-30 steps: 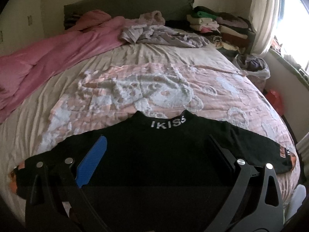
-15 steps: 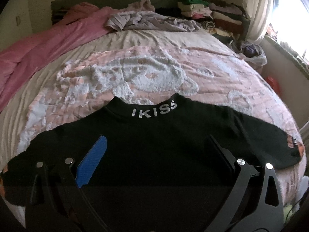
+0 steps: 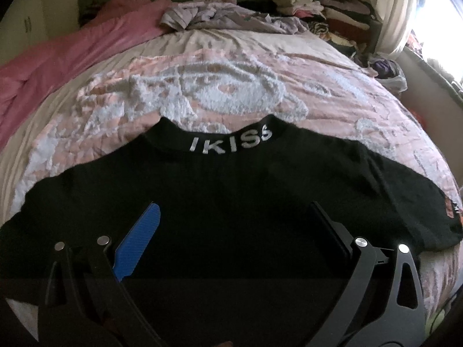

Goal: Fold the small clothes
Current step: 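Carry the held sleeve across the shirt body toward the left tool, then lay the orange cuff on the shirt body and open the right tool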

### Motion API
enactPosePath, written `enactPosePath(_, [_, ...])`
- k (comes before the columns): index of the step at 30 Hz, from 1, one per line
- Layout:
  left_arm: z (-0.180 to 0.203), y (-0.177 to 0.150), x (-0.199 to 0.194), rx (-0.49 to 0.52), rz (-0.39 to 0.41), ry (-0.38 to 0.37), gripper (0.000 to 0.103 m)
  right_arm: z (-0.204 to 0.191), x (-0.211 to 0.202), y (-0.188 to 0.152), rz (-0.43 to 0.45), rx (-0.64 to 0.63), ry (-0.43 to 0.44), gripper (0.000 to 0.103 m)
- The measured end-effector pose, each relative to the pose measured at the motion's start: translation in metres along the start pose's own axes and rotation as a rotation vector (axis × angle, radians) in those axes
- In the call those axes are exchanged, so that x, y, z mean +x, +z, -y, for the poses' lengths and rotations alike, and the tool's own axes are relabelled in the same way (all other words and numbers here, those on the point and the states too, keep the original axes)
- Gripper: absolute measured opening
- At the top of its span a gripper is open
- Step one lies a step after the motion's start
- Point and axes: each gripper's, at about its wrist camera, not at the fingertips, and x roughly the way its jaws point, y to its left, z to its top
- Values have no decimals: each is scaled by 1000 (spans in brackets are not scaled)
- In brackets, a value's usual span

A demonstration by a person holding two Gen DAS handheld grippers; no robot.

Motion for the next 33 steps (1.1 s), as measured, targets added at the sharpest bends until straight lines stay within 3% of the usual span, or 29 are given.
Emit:
enactPosePath(6, [-1, -3, 9, 15, -7, 35, 94, 16, 31, -4, -62, 22, -65, 99])
enactPosePath(11, [-4, -7, 14, 15, -23, 51, 94, 17, 45, -8, -94, 23, -47, 99])
enactPosePath(12, [-5, -8, 15, 13, -23, 53, 94, 16, 44, -8, -89, 22, -32, 94])
enactPosePath(13, [-6, -10, 15, 9, -25, 51, 94, 16, 42, -8, -87, 20, -3, 78])
enactPosePath(14, [-7, -11, 15, 1, -28, 45, 94, 13, 39, -9, -86, 8, -3, 71])
enactPosePath(16, [-9, -14, 13, -8, -29, 43, 94, 10, 35, -9, -68, -28, -8, 39])
enactPosePath(18, [-11, -15, 11, -15, -30, 45, 94, 8, 30, -8, -59, -29, 40, 19])
enactPosePath(19, [-12, -16, 9, -17, -26, 47, 94, 7, 28, -7, -54, -28, 76, 16])
enactPosePath(28, [-24, -20, -18, -42, -1, 35, 94, -31, -19, -10, 43, -124, 400, 12])
enactPosePath(33, [-32, -23, -34, -63, 7, 37, 94, -63, -53, -18, 50, -207, 551, 11])
